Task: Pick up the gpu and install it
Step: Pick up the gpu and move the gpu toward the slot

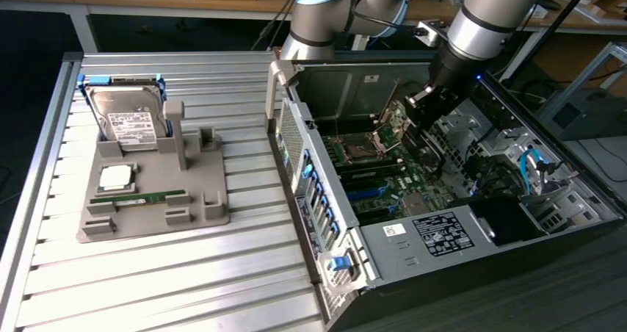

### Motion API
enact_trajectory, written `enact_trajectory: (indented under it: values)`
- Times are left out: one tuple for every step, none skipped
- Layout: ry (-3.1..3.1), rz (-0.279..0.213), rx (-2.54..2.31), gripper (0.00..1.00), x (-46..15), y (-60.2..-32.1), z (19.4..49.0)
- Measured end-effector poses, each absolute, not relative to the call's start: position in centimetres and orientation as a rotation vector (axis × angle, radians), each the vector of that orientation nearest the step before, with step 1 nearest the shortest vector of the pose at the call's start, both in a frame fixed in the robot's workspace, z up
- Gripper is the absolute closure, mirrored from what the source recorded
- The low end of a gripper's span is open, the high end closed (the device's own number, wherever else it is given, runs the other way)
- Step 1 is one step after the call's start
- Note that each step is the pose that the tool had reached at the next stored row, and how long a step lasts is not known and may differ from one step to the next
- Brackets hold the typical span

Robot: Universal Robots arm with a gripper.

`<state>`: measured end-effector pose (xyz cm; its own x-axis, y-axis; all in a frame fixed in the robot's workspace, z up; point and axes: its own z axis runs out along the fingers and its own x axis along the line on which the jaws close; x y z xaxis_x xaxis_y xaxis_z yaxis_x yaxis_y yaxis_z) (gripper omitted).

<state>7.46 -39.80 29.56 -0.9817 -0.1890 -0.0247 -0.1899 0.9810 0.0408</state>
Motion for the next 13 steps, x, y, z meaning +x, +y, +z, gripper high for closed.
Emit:
enact_trajectory:
  values:
    - [3.106,0.067,-0.297,0.73,7.46,-39.80,29.52]
    - [3.106,0.067,-0.297,0.73,7.46,-39.81,29.48]
    - [3.106,0.067,-0.297,0.73,7.46,-39.81,29.44]
    - [3.106,0.067,-0.297,0.73,7.46,-39.81,29.40]
    - [3.106,0.067,-0.297,0.73,7.46,-39.81,29.36]
    - [3.106,0.067,-0.297,0.73,7.46,-39.81,29.32]
    - [3.106,0.067,-0.297,0.73,7.46,-39.82,29.28]
    - [3.106,0.067,-0.298,0.73,7.46,-39.82,29.24]
    - [3.106,0.067,-0.298,0.73,7.46,-39.82,29.21]
    - [3.106,0.067,-0.298,0.73,7.46,-39.82,29.15]
    - [3.106,0.067,-0.298,0.73,7.46,-39.82,29.10]
    - [3.106,0.067,-0.298,0.73,7.46,-39.82,29.06]
    - [3.106,0.067,-0.298,0.73,7.46,-39.82,29.02]
